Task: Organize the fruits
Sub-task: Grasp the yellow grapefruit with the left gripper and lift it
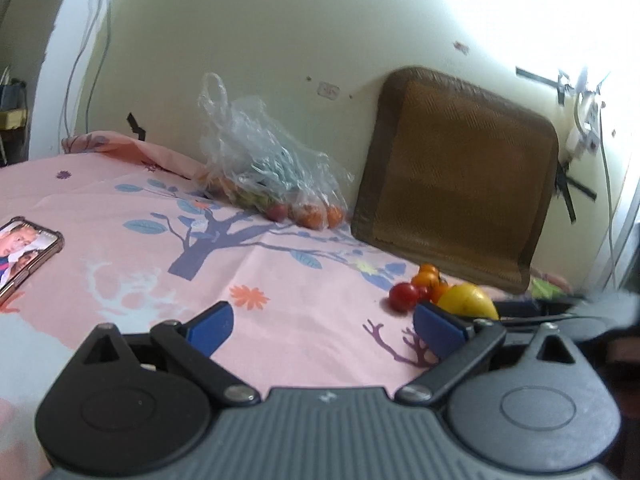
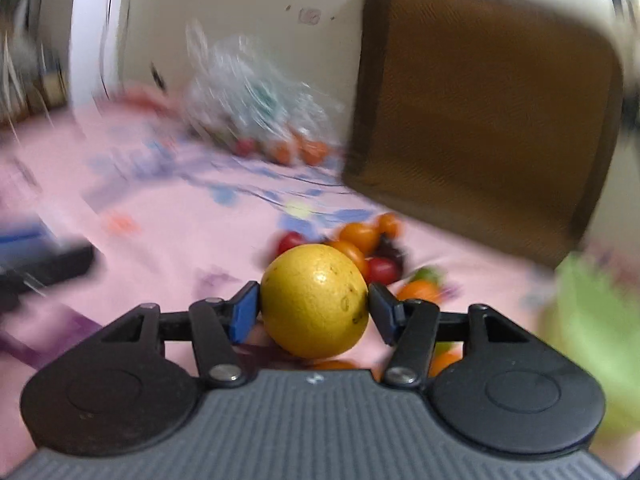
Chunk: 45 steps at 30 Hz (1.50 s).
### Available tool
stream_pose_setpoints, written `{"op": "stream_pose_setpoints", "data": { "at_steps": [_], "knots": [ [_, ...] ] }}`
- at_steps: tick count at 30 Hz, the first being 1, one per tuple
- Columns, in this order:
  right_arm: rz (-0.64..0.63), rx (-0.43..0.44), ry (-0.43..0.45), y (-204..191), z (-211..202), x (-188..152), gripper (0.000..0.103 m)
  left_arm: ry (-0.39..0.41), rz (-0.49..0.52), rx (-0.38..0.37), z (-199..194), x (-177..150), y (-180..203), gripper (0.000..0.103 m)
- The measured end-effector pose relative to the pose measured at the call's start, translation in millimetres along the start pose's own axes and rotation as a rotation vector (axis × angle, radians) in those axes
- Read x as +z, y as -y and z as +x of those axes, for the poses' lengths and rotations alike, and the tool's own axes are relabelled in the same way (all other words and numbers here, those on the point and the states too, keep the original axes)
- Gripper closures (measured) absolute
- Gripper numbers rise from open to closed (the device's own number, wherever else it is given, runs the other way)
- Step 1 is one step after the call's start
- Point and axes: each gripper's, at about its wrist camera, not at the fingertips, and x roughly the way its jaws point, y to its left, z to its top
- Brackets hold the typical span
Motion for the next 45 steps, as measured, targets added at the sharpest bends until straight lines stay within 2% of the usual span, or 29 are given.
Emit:
{"op": "stream_pose_setpoints", "data": {
  "at_steps": [3, 7, 10, 14, 18, 20, 27, 31, 36, 40, 45],
  "knots": [
    [0.213, 0.179, -0.042, 9.3, -14.8, -1.6, 0.042, 0.003, -0.057, -0.006, -1.3, 1.9, -9.9, 0.002],
    [0.511, 0.423, -0.146, 23.4, -21.7, -28.7, 0.042, -0.017, -0.109, -0.031, 1.3, 3.7, -18.7, 0.002],
    [0.652, 0.489, -0.181, 33.3, -24.3, -47.7, 0.042, -0.020, -0.100, -0.051, 1.9, 3.0, -17.3, 0.002],
    [0.762, 0.485, -0.127, 47.1, -43.4, -61.8, 0.040, -0.022, -0.071, -0.087, 1.3, 1.3, -12.1, 0.002],
    [0.679, 0.415, -0.065, 41.2, -74.6, -64.8, 0.040, -0.053, -0.052, -0.141, 4.6, 0.8, -8.6, 0.002],
    [0.607, 0.374, -0.039, 31.7, -89.3, -65.3, 0.036, -0.083, -0.042, -0.177, 7.7, 1.2, -6.2, 0.002],
    [0.322, 0.156, 0.062, -6.9, -119.9, -62.4, 0.036, -0.173, -0.062, -0.350, 5.1, -3.0, 11.6, 0.003],
    [0.239, 0.084, 0.096, -6.0, -129.8, -68.4, 0.036, -0.204, 0.003, -0.410, 1.1, -8.8, 35.5, 0.003],
    [0.169, 0.107, 0.118, 0.8, -133.6, -78.5, 0.036, -0.229, 0.059, -0.451, -0.3, -11.4, 55.8, 0.003],
    [0.121, 0.108, 0.101, 2.2, -114.7, -91.5, 0.036, -0.252, 0.088, -0.449, 6.0, -11.4, 66.1, 0.003],
    [0.060, 0.114, 0.087, -6.3, -104.3, -87.3, 0.035, -0.299, 0.089, -0.439, 17.3, -9.6, 72.1, 0.016]
  ]
}}
